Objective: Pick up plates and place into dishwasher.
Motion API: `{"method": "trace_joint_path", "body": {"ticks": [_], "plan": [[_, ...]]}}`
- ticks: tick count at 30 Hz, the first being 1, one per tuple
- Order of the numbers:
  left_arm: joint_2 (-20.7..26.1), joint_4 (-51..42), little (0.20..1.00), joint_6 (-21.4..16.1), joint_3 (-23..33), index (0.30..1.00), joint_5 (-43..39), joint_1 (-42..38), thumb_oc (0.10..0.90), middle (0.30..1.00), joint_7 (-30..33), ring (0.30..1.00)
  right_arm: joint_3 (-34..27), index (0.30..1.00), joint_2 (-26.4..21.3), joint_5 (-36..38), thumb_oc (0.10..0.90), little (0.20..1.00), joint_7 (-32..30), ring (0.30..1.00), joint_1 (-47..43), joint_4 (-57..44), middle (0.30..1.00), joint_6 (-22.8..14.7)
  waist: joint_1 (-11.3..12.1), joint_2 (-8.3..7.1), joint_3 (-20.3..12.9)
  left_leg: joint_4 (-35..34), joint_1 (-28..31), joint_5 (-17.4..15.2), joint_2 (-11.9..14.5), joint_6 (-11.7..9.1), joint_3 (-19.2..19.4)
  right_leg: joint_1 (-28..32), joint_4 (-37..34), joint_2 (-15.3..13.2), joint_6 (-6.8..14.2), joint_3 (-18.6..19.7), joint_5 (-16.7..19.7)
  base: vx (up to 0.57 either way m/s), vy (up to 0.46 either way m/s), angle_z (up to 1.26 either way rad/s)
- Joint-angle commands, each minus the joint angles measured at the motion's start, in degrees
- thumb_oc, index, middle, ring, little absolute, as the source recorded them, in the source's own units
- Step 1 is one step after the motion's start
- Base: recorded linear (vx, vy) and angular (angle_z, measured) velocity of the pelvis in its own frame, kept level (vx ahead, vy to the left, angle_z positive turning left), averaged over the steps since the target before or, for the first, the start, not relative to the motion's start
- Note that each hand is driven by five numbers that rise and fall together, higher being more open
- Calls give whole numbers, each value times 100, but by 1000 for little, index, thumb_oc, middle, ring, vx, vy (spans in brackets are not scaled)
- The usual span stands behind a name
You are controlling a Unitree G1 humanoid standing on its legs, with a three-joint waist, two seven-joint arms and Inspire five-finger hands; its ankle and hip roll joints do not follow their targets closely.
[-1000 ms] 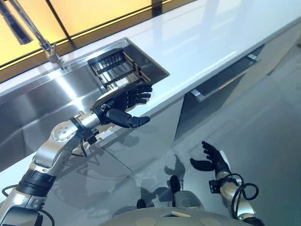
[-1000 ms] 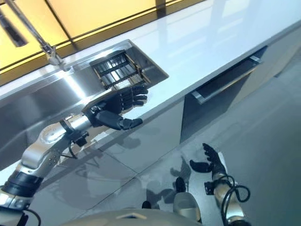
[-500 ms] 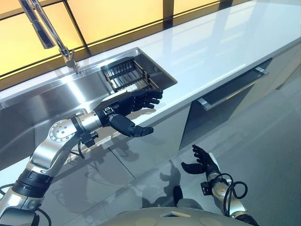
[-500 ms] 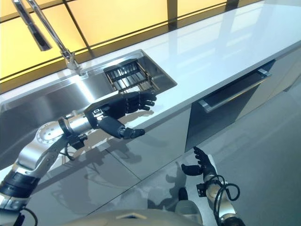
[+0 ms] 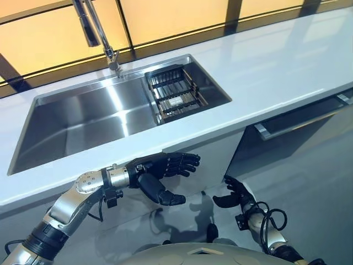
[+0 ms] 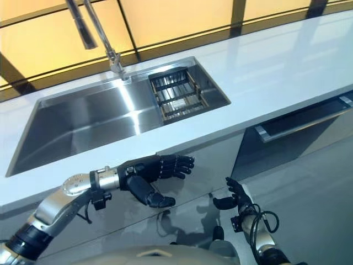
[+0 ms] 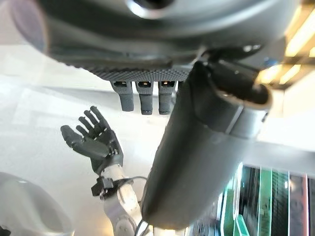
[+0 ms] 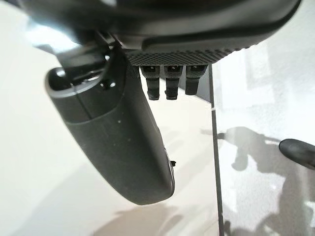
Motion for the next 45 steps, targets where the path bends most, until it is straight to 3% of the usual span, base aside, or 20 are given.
{"method": "trace_joint_path", "body": {"ticks": [1, 6, 12, 13, 14, 15, 17, 19, 20, 22, 23, 24, 31, 34, 38, 45], "plan": [[-20, -271, 900, -474, 291, 900, -23, -63, 800, 900, -15, 900, 75, 900, -180, 65, 800, 900, 17, 900, -653, -32, 900, -332, 79, -128, -75, 35, -439, 195, -204, 272, 317, 537, 60, 79, 191, 101, -572, 3, -22, 17], [-128, 73, 900, -539, 444, 900, 198, 351, 800, 900, -59, 900, 33, 900, -204, 26, 800, 900, 106, 900, -693, 136, 900, -311, 226, -141, -39, 35, -505, 245, -190, 245, 240, 528, 49, 70, 182, -31, -574, 0, -15, 14], [-296, 1074, 900, -824, 332, 900, 604, 540, 800, 900, 353, 900, 35, 900, -216, -23, 800, 900, 246, 900, -786, 609, 900, -377, 340, -167, -23, 35, -581, 291, -188, 220, 168, 512, 40, 74, 164, -148, -602, -3, -5, 18], [-454, 1596, 900, -1049, 243, 900, 694, 540, 800, 900, 446, 900, 25, 900, -196, -65, 800, 900, 343, 900, -843, 905, 900, -437, 371, -180, -37, 35, -606, 299, -190, 211, 155, 499, 40, 77, 162, -174, -613, -7, 6, 6], [-454, 1596, 900, -1049, 243, 900, 694, 540, 800, 900, 446, 900, 25, 900, -196, -65, 800, 900, 343, 900, -843, 905, 900, -437, 371, -180, -37, 35, -606, 299, -190, 211, 155, 499, 40, 77, 162, -174, -613, -16, 12, 15], [-601, 2183, 900, -1489, 85, 900, 1146, 502, 800, 900, 649, 900, 50, 900, -149, -46, 800, 900, 453, 900, -872, 1087, 900, -395, 383, -200, -47, 35, -632, 307, -192, 212, 137, 487, 40, 84, 160, -189, -622, -9, 9, 9], [-746, 2726, 900, -1856, -56, 900, 1532, 481, 800, 900, 922, 900, 97, 900, -107, -139, 800, 900, 555, 900, -884, 1231, 900, -310, 387, -228, -72, 35, -659, 311, -191, 209, 146, 466, 40, 92, 161, -183, -629, -5, 25, 9], [-807, 2935, 900, -1972, -93, 900, 1650, 470, 800, 900, 1023, 900, 121, 900, -86, -130, 800, 900, 635, 900, -882, 1283, 900, -245, 388, -235, -77, 35, -665, 308, -190, 210, 150, 460, 40, 93, 162, -184, -629, -2, 32, 3], [-1014, 3599, 900, -2163, -195, 900, 1826, 386, 800, 900, 1280, 900, 134, 900, 21, 120, 800, 900, 911, 900, -875, 1596, 900, -196, 380, -257, -95, 35, -674, 305, -199, 216, 160, 450, 40, 98, 158, -182, -627, -3, 41, 1], [-1151, 3968, 900, -2287, -222, 900, 1966, 336, 800, 900, 1407, 900, 123, 900, 82, 157, 800, 900, 1023, 900, -882, 1752, 900, -140, 372, -269, -100, 35, -674, 301, -202, 220, 167, 448, 40, 98, 158, -179, -627, 2, 43, 0], [-1517, 4930, 900, -2491, -250, 900, 2406, 137, 800, 900, 1683, 900, 174, 900, 241, 74, 800, 900, 1176, 900, -887, 2132, 900, -159, 333, -302, -129, 35, -667, 282, -210, 233, 200, 443, 43, 96, 151, -163, -629, 11, 45, 0], [-1589, 5156, 900, -2565, -288, 900, 2607, 71, 800, 900, 1788, 900, 197, 900, 284, 147, 800, 900, 1203, 900, -891, 2229, 900, -134, 320, -313, -137, 35, -665, 276, -212, 236, 212, 443, 45, 95, 152, -156, -628, 10, 43, 0], [-2243, 6612, 900, -2533, -415, 900, 2935, -277, 800, 900, 2459, 900, 167, 900, 625, 213, 800, 900, 1163, 900, -894, 2764, 900, -35, 214, -348, -205, 35, -627, 221, -231, 278, 307, 443, 51, 81, 164, -99, -626, 30, 51, -6], [-2695, 7702, 900, -2188, -245, 900, 2922, -385, 800, 900, 3157, 900, 130, 900, 855, -9, 800, 900, 1154, 900, -764, 2947, 900, -45, 90, -405, -256, 35, -598, 169, -243, 302, 395, 428, 61, 68, 179, -39, -637, 51, 76, -14], [-2853, 7968, 900, -1867, 5, 900, 2730, -403, 800, 900, 3505, 900, 156, 900, 928, -156, 800, 900, 1218, 900, -734, 2947, 900, -134, 57, -453, -275, 35, -568, 143, -252, 311, 421, 440, 69, 68, 175, -4, -650, 46, 38, -10], [-2934, 8090, 900, -1632, 92, 900, 2745, -405, 800, 900, 3951, 900, 134, 900, 925, -133, 800, 900, 1294, 900, -705, 2936, 900, -315, 29, -506, -269, 35, -545, 113, -251, 325, 450, 436, 90, 76, 174, 41, -664, 2, 2, -1]]}}
